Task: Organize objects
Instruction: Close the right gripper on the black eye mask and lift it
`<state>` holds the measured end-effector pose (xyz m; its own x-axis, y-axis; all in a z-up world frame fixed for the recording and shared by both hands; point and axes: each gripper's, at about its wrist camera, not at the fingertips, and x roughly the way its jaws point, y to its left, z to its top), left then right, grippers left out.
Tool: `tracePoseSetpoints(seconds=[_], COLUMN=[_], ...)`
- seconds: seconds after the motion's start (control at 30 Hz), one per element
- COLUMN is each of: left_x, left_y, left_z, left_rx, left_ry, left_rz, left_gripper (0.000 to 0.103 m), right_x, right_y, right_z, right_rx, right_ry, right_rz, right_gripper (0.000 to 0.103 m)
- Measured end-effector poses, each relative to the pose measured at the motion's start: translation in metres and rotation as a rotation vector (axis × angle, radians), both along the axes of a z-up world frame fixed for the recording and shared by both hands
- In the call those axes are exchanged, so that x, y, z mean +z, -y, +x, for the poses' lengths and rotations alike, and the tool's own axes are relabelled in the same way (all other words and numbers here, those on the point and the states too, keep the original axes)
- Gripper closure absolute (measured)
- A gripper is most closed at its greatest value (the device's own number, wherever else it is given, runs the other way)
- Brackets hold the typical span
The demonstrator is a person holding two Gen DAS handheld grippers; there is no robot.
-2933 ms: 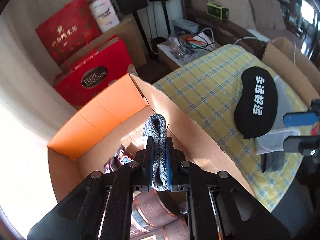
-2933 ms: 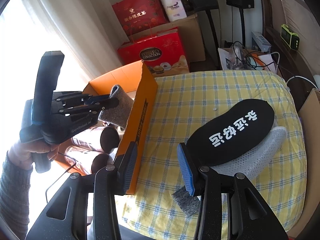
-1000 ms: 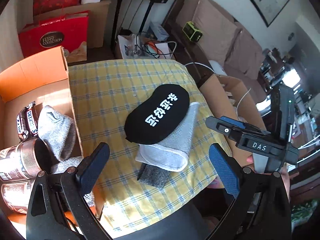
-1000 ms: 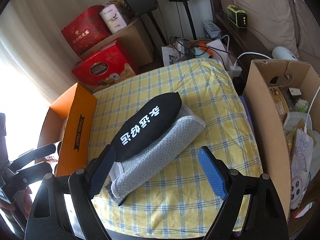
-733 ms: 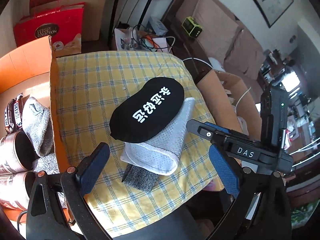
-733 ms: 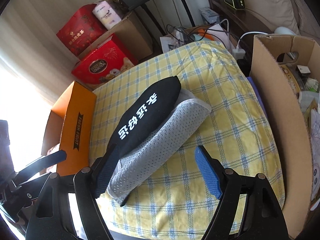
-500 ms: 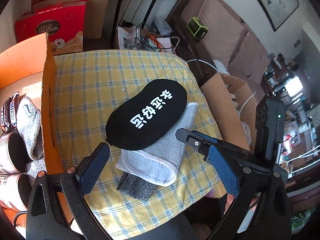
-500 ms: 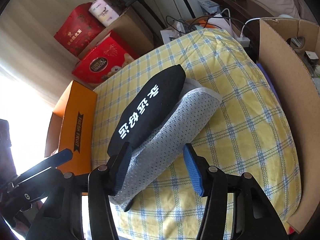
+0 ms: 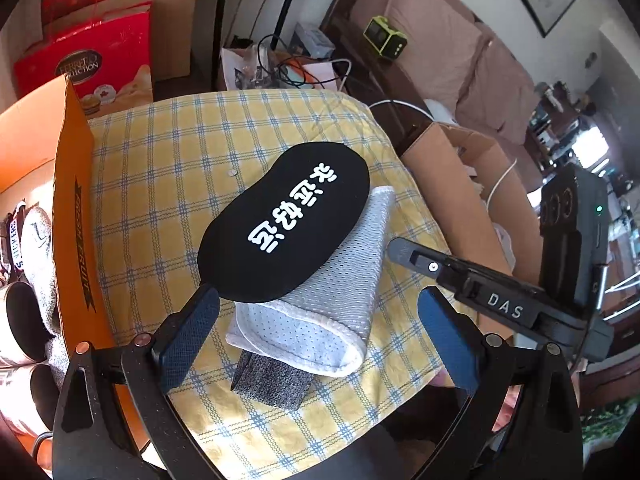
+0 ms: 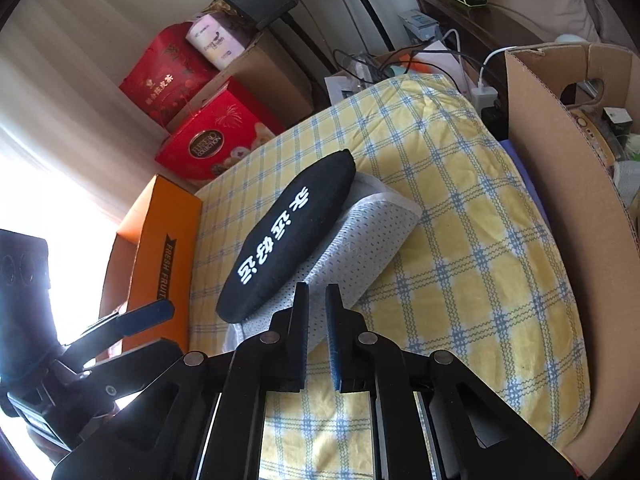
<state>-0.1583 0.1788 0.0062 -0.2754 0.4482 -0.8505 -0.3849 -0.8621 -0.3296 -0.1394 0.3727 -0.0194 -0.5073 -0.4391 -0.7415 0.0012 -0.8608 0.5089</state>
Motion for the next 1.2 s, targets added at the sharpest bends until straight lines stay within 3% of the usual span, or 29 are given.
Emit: tracePoseSetpoints(seconds=[0.13, 0.2, 0.27, 0.4, 0.6, 0.7, 0.8, 0.87, 0.93, 0.97, 1.0, 1.13, 1.2], left_x=[-0.01, -0.014, -0.02, -0.04, -0.067, -0.079, -0.078, -0.077, -0.075, -0.073, -0.072, -0.064, -0.059], left_y=[-0.002, 0.0, 0.003, 0.016, 0.039, 0.045, 0.043, 0.038, 0.033, 0.031, 0.032, 0.037, 0.037], left_z=[0.002, 0.0, -0.006, -0.02, -0.034, -0.04, -0.044, -0.046, -0.046, -0.045, -0.044, -0.041, -0.039], left_rx=[0.023, 0.059, 0.113, 0.254, 0.422, 0.448, 0.427, 0.412, 0.396, 0.39, 0.394, 0.417, 0.41], left_ry=[0.009, 0.01, 0.017, 0.054, 0.095, 0.141, 0.125, 0.122, 0.111, 0.1, 0.088, 0.042, 0.02], left_rz=[-0.002, 0.016, 0.03, 0.065, 0.102, 0.141, 0.152, 0.144, 0.116, 0.107, 0.097, 0.091, 0.085], left_gripper=[0.003, 0.003, 0.003, 0.003, 0.003, 0.003, 0.004, 0.024, 0.036, 0.048, 0.052, 0.07, 0.073], right_x=[0.008, 0.016, 0.023, 0.026, -0.001, -0.017, -0.024, -0.023, -0.021, -0.02, -0.018, -0.004, 0.003], right_y=[-0.01, -0.014, -0.015, -0.013, -0.003, -0.005, -0.005, -0.002, 0.002, 0.003, 0.004, 0.008, 0.011], right_z=[-0.004, -0.009, -0.018, -0.043, -0.081, -0.093, -0.096, -0.095, -0.091, -0.089, -0.087, -0.079, -0.077], right_rx=[-0.018, -0.024, -0.031, -0.027, 0.005, -0.005, 0.002, 0.016, 0.025, 0.023, 0.026, 0.032, 0.041], right_ry=[-0.02, -0.036, -0.055, -0.068, -0.03, 0.008, 0.008, -0.008, -0.014, -0.022, -0.028, -0.067, -0.083], right_rz=[0.003, 0.02, 0.042, 0.089, 0.108, 0.074, 0.022, 0.017, 0.029, 0.033, 0.027, 0.024, 0.031], right_gripper=[0.09, 0.06, 0.051, 0.051, 0.051, 0.051, 0.052, 0.068, 0.076, 0.08, 0.085, 0.089, 0.09])
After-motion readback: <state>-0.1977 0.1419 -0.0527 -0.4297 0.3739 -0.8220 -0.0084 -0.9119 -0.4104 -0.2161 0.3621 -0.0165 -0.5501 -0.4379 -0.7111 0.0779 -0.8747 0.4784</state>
